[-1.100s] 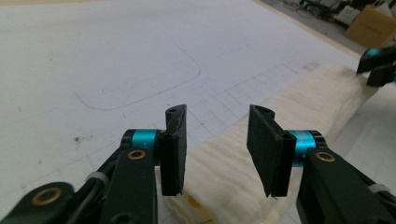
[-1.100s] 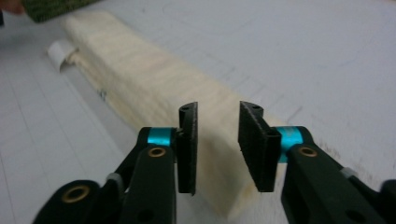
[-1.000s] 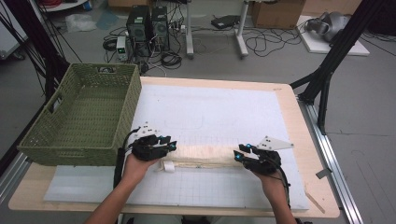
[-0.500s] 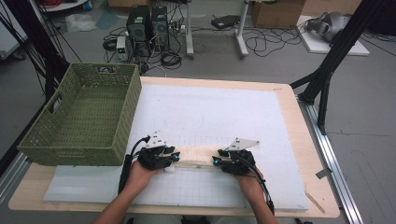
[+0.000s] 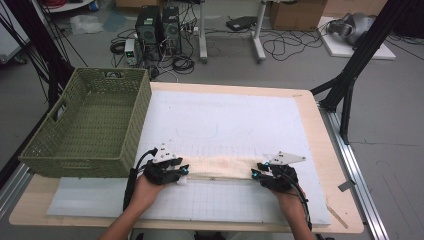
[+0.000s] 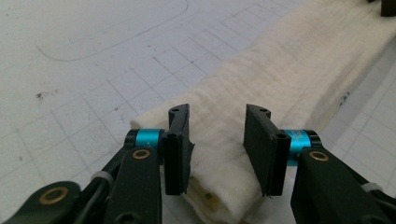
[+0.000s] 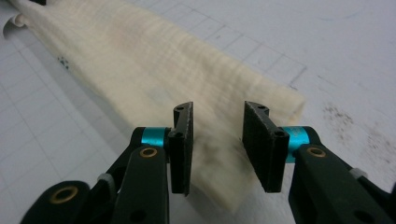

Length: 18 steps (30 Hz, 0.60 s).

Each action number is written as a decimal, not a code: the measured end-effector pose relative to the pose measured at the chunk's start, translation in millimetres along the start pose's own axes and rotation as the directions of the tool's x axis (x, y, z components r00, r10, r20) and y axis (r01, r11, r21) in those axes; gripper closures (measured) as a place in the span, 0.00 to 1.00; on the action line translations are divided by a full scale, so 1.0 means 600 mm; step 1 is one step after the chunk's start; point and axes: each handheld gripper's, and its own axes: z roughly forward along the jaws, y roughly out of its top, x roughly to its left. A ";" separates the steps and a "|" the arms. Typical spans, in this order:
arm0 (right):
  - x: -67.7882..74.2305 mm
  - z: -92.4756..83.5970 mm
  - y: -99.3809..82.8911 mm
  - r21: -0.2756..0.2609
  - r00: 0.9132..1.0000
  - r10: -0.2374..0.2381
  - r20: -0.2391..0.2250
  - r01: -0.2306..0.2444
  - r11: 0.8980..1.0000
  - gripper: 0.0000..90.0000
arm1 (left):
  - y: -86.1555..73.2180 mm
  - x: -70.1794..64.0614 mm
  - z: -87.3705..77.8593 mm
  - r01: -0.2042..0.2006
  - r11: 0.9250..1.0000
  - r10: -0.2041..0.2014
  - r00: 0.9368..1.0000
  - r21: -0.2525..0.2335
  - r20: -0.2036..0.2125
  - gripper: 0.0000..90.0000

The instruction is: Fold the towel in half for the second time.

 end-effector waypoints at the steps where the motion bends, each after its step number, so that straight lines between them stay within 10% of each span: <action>1: -0.002 -0.004 -0.004 0.005 1.000 0.000 0.005 -0.001 1.000 0.71 | 0.000 0.000 -0.001 -0.002 1.000 0.002 1.000 -0.001 -0.001 0.67; 18: -0.003 -0.007 -0.021 -0.012 0.999 -0.019 0.034 0.019 1.000 0.73 | -0.009 -0.007 -0.004 -0.044 0.999 0.044 0.998 0.009 -0.050 0.70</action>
